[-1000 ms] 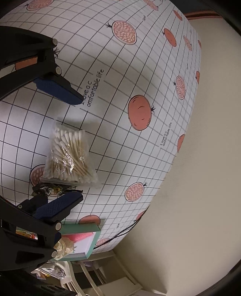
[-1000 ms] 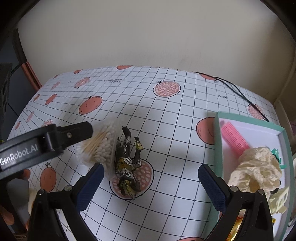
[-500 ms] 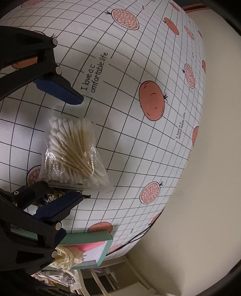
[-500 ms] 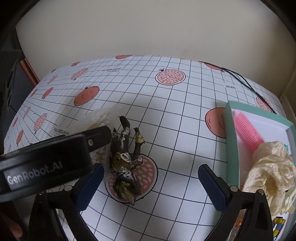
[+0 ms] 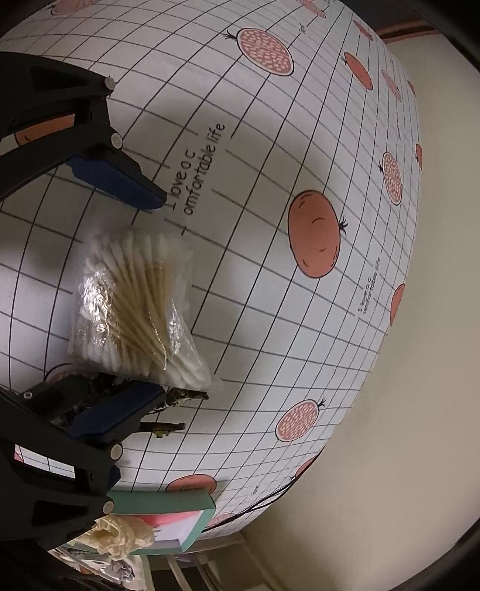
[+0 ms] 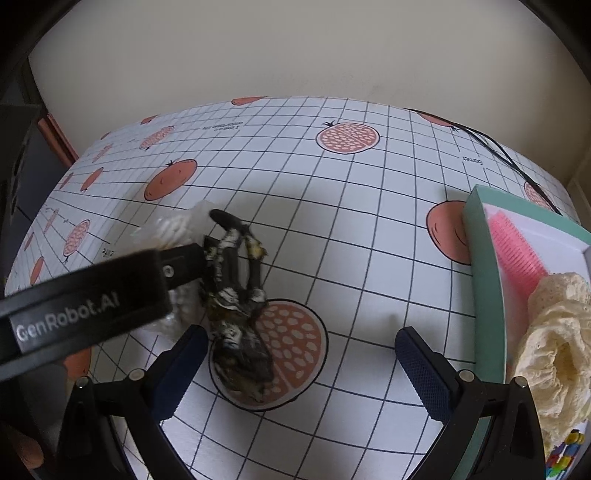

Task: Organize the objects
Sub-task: 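Grasp the cotton swab bag with the left gripper while the right gripper grasps the action figure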

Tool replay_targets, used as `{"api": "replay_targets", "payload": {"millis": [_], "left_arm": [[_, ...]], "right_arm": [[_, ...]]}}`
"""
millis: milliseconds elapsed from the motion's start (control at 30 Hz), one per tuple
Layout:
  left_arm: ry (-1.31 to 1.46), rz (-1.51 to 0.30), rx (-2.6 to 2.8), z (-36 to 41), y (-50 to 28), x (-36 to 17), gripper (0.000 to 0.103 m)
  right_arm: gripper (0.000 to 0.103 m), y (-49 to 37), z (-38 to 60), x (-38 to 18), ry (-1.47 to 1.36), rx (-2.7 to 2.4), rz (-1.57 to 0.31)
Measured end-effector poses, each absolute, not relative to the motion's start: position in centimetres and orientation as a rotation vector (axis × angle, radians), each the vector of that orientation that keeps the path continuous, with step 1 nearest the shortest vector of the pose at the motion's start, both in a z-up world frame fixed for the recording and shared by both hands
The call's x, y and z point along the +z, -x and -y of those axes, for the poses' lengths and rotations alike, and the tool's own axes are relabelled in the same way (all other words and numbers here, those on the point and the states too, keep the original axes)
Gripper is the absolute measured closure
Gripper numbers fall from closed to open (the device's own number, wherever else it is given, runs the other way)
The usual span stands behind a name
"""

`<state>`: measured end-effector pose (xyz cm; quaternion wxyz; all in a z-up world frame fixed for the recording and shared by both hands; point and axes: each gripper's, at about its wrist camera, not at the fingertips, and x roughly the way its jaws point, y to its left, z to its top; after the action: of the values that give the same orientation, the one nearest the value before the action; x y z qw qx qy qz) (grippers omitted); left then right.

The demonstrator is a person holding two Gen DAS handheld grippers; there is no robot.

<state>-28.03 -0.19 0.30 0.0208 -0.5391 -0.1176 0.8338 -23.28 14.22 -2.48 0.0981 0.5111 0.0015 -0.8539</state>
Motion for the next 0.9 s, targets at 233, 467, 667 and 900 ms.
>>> {"api": "replay_targets", "payload": {"millis": [233,467,667,900], "left_arm": [[1.689,0.400,2.571,0.7,28.1,0.4,0.008],[1.728,0.393,2.579,1.6,28.1,0.4,0.008],[1.760,0.417,2.556,2.3,28.0,0.5,0.008],[1.772,0.373,2.551,2.3,27.8,0.4,0.008]], "right_arm": [[0.002,23.4,-14.0,-2.5,-1.499,-2.537,-0.006],[0.011,23.4,-13.4,-2.3,-1.475,-2.554,-0.013],[0.017,23.3,-12.1,-2.3,-1.433,-2.543,-0.058],[0.034,23.3,-11.4,-2.0,-1.405,-2.550,-0.078]]}}
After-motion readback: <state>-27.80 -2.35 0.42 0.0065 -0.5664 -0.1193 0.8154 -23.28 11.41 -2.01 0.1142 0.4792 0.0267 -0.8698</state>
